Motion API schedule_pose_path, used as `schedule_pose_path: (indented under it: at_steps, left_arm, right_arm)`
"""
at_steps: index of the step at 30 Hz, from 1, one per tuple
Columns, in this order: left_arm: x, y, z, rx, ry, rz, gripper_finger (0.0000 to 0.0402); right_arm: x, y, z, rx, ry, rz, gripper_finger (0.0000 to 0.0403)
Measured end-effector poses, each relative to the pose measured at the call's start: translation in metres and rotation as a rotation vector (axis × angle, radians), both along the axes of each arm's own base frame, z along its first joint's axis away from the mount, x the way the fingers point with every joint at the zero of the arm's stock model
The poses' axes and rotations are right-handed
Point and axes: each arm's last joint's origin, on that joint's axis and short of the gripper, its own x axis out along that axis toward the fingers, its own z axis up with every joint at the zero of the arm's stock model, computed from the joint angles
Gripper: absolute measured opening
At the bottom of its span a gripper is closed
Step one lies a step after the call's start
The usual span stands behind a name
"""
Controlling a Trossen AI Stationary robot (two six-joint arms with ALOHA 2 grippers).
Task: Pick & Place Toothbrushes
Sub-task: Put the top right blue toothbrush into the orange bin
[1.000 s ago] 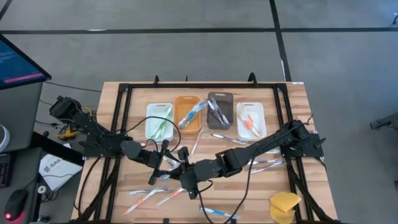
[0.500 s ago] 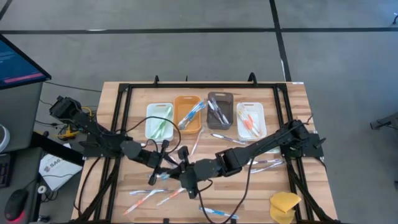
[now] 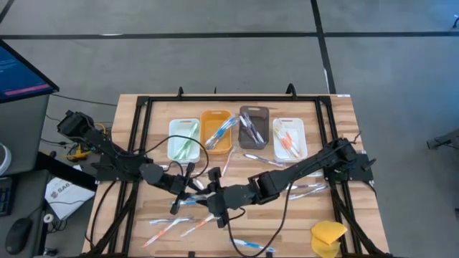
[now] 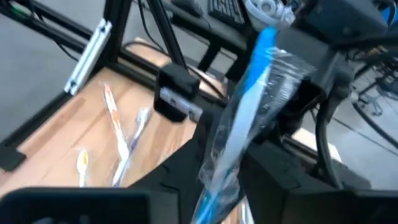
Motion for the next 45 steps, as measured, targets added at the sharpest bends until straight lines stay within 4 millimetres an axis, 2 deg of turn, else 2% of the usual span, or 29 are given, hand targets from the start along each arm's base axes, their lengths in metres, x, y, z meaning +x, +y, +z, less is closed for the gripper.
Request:
schedule_pose_path:
  at_steps: [6,12,17,23,26,31,37,41,45]
  left_arm:
    - [0.000,0.000,-0.003,-0.035,0.045,0.013,0.0015]
    - [-0.001,0.000,-0.005,-0.049,0.066,0.016,0.0015]
    - [0.000,0.002,-0.005,-0.105,0.080,0.048,0.0015]
    - [0.004,0.011,-0.008,-0.179,0.139,0.239,0.0015]
    - [0.010,0.017,-0.005,-0.190,0.215,0.352,0.0014]
    - [0.020,0.025,0.015,-0.212,0.362,0.475,0.0014]
    - [0.031,0.036,0.060,-0.196,0.440,0.552,0.0014]
    - [0.035,0.056,0.090,-0.251,0.492,0.606,0.0014]
    - [0.036,0.085,0.101,-0.272,0.523,0.707,0.0015]
  right_arm:
    - [-0.018,0.011,-0.007,-0.079,0.097,-0.144,0.0167]
    - [-0.044,0.034,0.010,-0.135,0.042,-0.208,0.0190]
    - [-0.068,0.052,0.013,-0.159,0.054,-0.255,0.0198]
    - [-0.103,0.070,0.002,-0.107,0.145,-0.325,0.0197]
    - [-0.117,0.072,-0.002,-0.088,0.169,-0.394,0.0194]
    - [-0.136,0.071,-0.008,-0.076,0.180,-0.503,0.0195]
    - [-0.144,0.066,-0.011,-0.046,0.195,-0.580,0.0195]
    - [-0.145,0.064,-0.013,-0.059,0.204,-0.595,0.0192]
    - [-0.144,0.062,-0.015,-0.081,0.216,-0.602,0.0192]
